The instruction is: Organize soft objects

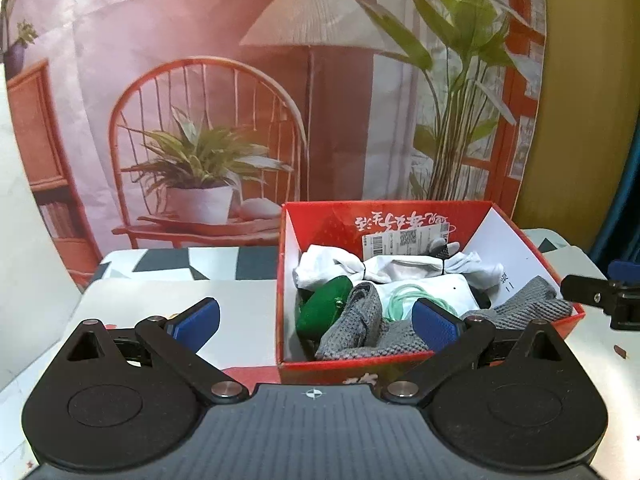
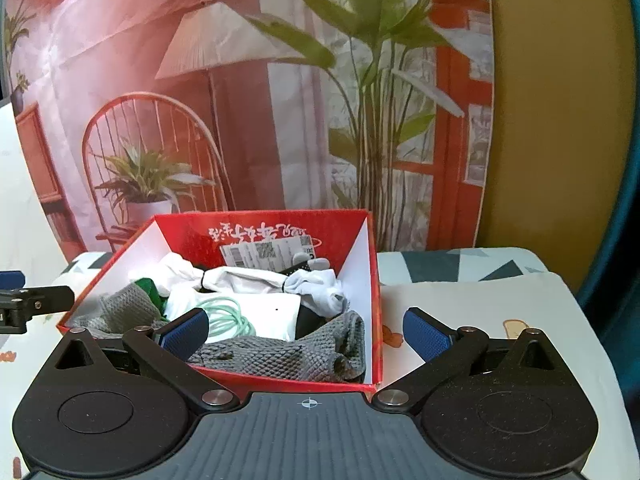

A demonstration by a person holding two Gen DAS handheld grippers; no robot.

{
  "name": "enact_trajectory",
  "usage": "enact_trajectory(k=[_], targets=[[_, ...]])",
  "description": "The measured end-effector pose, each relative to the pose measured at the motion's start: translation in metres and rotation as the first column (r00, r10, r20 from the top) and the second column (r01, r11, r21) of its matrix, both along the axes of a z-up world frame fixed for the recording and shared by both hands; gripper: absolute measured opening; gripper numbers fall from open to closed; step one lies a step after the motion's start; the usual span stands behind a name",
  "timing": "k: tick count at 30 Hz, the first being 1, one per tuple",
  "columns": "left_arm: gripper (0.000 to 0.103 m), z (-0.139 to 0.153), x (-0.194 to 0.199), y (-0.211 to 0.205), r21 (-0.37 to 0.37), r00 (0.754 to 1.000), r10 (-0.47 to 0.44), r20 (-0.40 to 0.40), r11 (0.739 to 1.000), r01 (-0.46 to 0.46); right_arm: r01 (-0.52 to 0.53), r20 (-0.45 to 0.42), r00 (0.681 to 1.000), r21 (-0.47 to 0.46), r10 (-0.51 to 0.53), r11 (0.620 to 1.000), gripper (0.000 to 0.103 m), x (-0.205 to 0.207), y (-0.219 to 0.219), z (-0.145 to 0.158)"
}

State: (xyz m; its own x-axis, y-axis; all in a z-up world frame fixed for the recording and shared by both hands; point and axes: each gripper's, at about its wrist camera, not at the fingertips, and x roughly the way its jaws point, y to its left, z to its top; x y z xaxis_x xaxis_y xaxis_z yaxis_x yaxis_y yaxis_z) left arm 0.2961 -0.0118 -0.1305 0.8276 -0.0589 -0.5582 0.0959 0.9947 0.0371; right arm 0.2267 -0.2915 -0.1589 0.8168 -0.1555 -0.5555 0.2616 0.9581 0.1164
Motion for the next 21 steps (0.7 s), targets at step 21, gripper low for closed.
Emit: enact_trajectory(k=[21], targets=[[0.103,0.090,-0.199,0.029,-0.021,0.970,0.158,0.182,0.987,-0.157,-0.009,0.156,0.988,-0.078,0.021,0.997,0.103,-0.135,0.092,0.096]])
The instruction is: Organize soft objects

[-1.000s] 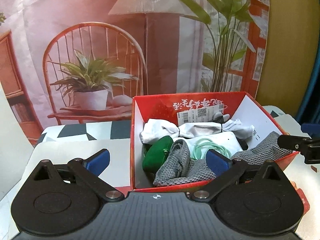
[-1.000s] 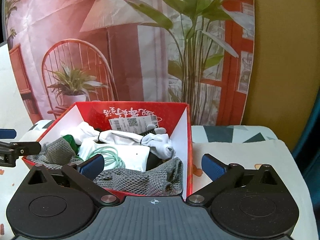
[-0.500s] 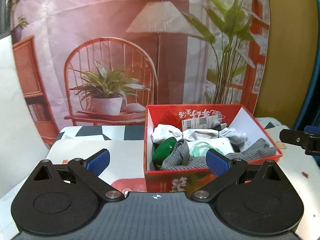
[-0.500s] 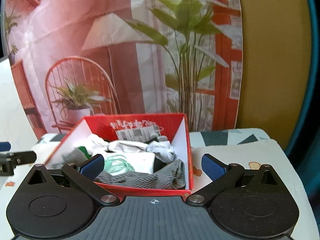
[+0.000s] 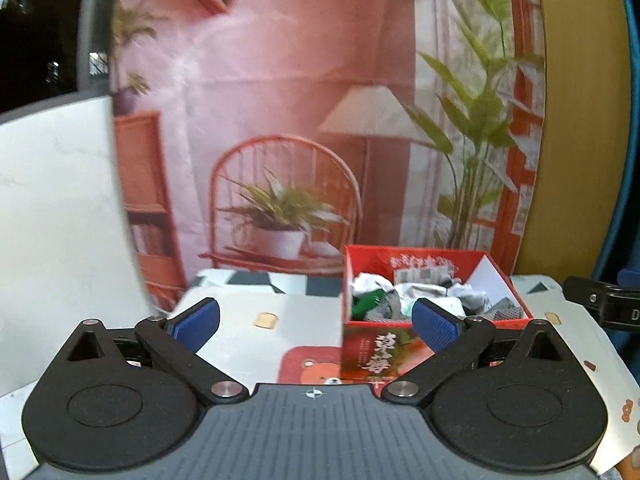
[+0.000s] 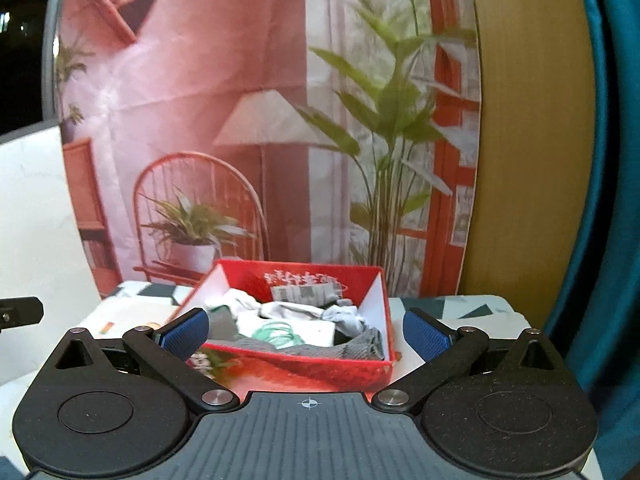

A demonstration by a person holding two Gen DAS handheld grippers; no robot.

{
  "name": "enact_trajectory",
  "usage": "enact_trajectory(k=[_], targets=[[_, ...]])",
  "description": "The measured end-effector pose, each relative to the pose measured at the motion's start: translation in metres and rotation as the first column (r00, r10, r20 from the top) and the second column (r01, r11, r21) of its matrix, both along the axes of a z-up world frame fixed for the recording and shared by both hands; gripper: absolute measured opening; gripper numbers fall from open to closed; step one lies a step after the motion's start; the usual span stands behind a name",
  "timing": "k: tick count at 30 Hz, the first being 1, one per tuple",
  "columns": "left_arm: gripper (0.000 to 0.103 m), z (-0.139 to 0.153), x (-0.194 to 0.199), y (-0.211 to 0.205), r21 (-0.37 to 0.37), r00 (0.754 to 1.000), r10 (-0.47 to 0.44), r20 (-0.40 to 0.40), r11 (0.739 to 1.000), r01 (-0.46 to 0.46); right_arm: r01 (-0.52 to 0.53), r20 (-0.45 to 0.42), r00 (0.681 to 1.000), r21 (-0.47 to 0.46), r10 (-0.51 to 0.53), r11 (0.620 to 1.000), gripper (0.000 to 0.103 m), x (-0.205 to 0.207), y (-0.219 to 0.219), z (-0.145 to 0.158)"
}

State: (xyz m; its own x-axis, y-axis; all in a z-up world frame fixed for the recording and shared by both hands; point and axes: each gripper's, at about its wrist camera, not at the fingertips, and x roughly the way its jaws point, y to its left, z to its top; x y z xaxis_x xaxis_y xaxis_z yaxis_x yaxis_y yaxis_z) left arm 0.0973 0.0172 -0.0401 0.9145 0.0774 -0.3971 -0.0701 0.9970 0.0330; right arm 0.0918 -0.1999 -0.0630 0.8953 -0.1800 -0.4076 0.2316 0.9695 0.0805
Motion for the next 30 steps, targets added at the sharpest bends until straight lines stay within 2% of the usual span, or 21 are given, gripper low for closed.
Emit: enact_trajectory(k=[7,13,18,30], targets=[[0.103,0.022,-0.062,-0.002,0.016,0.997,0.031,0.076,0.999,-0.032,0.002,0.078,0.997,-0.004,-0.002,1.000,0.103,-0.055,0.018,0.030],[0.103,0.032,-0.096,-0.003,0.015,0.991,0.052,0.126,0.998,-0.054,0.022,0.109,0.994,0.001,-0.022,1.000,0.103,-0.093,0.025,0.043],[0.103,0.036,-0.104,0.001,0.008,0.986,0.056,0.156,0.998,-0.058,0.014,0.112,0.994,0.000,-0.014,1.000,0.103,-0.106,0.030,0.048],[0.103,0.033,-0.103,0.007,-0.024,0.986,0.073,0.147,0.997,-0.070,0.011,0.112,0.994,-0.043,-0.006,0.999,0.103,-0.106,0.046,0.053]])
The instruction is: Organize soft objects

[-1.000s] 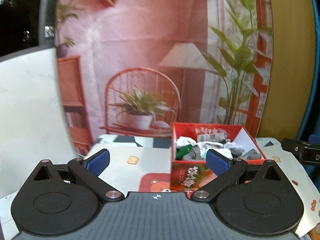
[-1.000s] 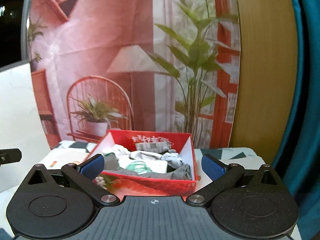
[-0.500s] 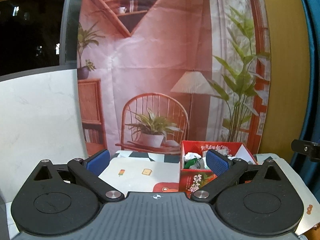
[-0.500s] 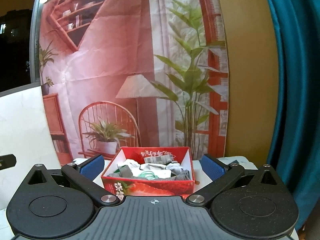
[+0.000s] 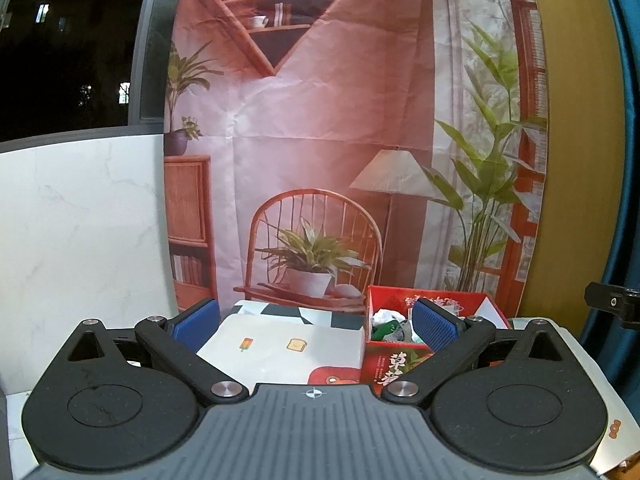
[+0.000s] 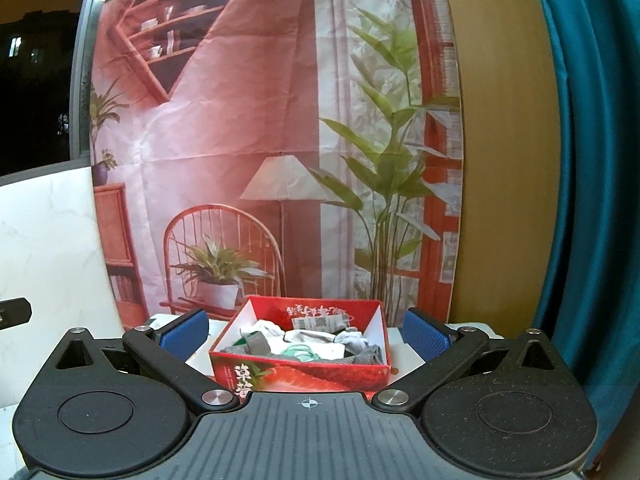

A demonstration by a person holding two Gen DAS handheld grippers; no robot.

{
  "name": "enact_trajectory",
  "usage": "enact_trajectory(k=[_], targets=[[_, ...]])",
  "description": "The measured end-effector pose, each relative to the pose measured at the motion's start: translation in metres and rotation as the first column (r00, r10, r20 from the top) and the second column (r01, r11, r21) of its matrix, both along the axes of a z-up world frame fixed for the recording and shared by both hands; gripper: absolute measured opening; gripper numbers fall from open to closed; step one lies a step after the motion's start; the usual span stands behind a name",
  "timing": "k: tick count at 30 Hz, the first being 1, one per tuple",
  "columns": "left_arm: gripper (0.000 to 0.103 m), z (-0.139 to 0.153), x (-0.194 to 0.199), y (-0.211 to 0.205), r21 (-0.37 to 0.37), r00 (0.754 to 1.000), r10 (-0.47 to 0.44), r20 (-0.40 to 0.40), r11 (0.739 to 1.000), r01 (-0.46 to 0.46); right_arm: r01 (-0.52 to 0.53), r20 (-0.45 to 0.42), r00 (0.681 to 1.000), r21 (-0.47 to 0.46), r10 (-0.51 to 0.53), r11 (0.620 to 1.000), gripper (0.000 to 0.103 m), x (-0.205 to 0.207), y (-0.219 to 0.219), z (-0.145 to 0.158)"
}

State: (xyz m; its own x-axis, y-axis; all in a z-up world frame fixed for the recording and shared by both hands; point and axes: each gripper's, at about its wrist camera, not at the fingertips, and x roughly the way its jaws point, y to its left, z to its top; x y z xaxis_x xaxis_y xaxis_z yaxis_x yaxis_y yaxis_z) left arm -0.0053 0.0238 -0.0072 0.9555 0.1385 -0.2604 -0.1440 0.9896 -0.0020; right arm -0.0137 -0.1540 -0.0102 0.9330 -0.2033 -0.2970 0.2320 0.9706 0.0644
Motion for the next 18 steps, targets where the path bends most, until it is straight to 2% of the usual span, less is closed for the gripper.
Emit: enact_trajectory(k=[18], targets=[[0.103,-0.0025,-0.0006,-0.0012,-0.008,1.000,-0.001,-0.011,1.000,0.001,0.000,-0.004,1.000,0.004,0.000,1.000,0.103,0.0000,0.0004,0.0002]])
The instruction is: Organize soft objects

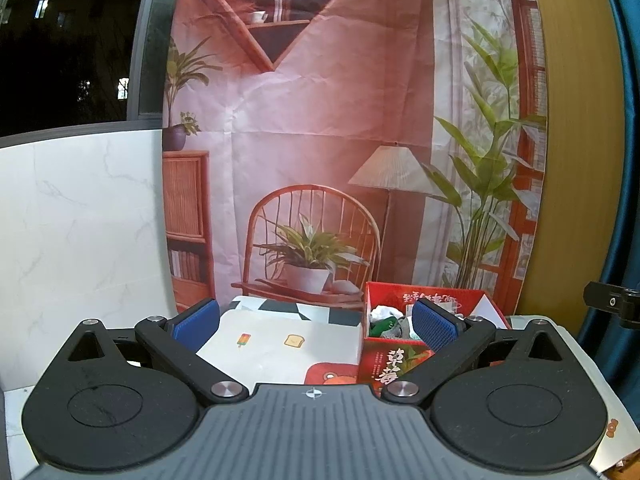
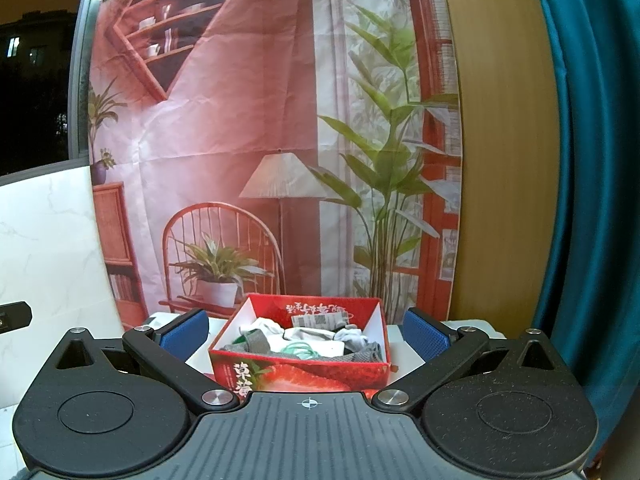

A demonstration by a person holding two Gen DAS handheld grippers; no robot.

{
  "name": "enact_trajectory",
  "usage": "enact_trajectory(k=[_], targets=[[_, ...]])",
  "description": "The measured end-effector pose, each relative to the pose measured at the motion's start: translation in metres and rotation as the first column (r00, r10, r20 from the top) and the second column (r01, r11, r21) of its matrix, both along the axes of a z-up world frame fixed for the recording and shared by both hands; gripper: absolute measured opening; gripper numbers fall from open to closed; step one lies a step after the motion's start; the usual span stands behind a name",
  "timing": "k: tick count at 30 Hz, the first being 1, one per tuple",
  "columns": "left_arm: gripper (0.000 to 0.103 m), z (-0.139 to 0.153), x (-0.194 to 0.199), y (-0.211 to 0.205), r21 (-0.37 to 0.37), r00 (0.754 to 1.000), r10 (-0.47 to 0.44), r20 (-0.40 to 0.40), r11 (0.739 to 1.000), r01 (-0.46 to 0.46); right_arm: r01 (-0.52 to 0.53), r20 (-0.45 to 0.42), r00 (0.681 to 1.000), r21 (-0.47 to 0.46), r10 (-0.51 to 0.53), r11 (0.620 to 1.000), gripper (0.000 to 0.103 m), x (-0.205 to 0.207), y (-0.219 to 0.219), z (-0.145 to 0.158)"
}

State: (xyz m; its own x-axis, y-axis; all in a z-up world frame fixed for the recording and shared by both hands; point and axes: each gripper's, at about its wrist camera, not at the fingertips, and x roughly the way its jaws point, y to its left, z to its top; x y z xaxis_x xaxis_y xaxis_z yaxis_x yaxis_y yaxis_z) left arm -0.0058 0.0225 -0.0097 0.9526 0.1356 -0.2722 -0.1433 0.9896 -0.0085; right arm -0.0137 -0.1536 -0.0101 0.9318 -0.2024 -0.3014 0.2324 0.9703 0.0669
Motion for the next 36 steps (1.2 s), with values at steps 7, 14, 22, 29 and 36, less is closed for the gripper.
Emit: enact_trajectory(k=[7,14,22,29,36], targets=[[0.103,-0.0010,-0.0016,-0.0008,-0.003,1.000,-0.011,0.000,1.000,0.011,-0.001,0.001,1.000,0.000,0.001,1.000,0.103,0.0005,-0.0004,-0.0005],[0.103,-0.0019,-0.0022,0.0019,-0.007,1.000,-0.013,0.000,1.000,0.013,-0.001,-0.003,1.000,0.001,0.001,1.000,0.103,0.0002,-0.0012,-0.0012],[0.103,-0.0026,-0.0026,0.0019,-0.009,1.000,-0.018,0.003,1.000,0.018,-0.005,-0.007,1.000,-0.002,0.005,1.000,0.103,0.0007,-0.0027,-0.0017],[0.103,-0.0026,-0.0031,0.0033,-0.012,1.000,-0.018,0.005,1.000,0.018,-0.006,-0.009,1.000,-0.003,0.006,1.000,0.103,0.0000,-0.0024,-0.0032],[0.103,-0.0025,-0.0055,0.0020,0.004,0.999,-0.021,0.031,1.000,0.020,-0.008,-0.010,1.000,-0.003,0.008,1.000,0.103,-0.0007,-0.0028,-0.0049]])
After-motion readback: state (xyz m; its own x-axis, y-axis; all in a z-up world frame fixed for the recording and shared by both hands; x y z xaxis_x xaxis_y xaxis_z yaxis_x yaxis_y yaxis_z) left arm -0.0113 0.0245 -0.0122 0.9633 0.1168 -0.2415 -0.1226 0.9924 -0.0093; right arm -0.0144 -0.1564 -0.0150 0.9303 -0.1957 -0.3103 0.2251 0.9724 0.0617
